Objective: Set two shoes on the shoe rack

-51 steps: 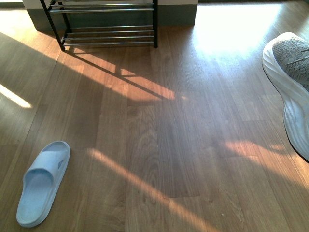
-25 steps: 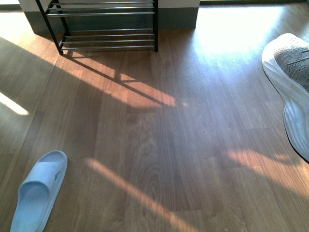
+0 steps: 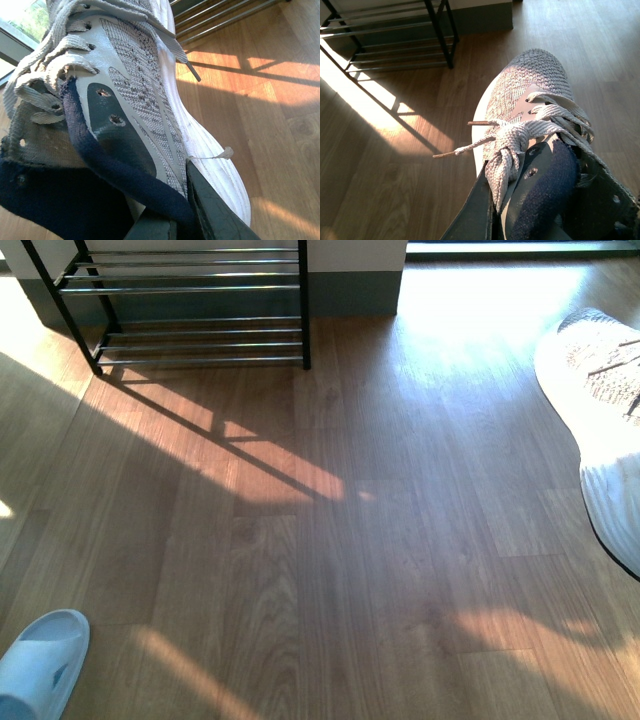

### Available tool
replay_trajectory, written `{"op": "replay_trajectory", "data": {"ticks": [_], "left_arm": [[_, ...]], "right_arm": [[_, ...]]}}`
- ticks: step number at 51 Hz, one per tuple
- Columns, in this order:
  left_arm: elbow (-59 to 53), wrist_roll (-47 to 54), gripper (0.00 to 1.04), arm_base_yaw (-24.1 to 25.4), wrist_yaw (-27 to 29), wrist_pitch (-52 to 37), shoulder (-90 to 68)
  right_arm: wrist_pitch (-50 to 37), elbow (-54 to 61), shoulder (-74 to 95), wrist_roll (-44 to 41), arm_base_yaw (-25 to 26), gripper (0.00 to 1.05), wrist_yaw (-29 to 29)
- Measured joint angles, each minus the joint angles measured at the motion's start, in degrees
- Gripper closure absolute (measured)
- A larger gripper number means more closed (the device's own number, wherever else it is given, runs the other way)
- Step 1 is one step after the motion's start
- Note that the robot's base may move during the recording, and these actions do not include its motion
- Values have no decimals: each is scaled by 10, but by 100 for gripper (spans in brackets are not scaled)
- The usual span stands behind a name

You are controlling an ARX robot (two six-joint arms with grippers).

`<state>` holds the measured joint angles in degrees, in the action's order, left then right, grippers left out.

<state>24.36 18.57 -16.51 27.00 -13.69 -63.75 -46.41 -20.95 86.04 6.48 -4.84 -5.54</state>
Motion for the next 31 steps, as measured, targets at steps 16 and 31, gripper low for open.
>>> {"op": "replay_trajectory", "data": {"ticks": [16,31], "left_arm": [[0,1,103,-2,-4,0,0],[0,0,103,-3,-5,0,0]], "right_arm": [[0,0,0,0,4,103,8],[0,0,0,0,4,103,6]]}}
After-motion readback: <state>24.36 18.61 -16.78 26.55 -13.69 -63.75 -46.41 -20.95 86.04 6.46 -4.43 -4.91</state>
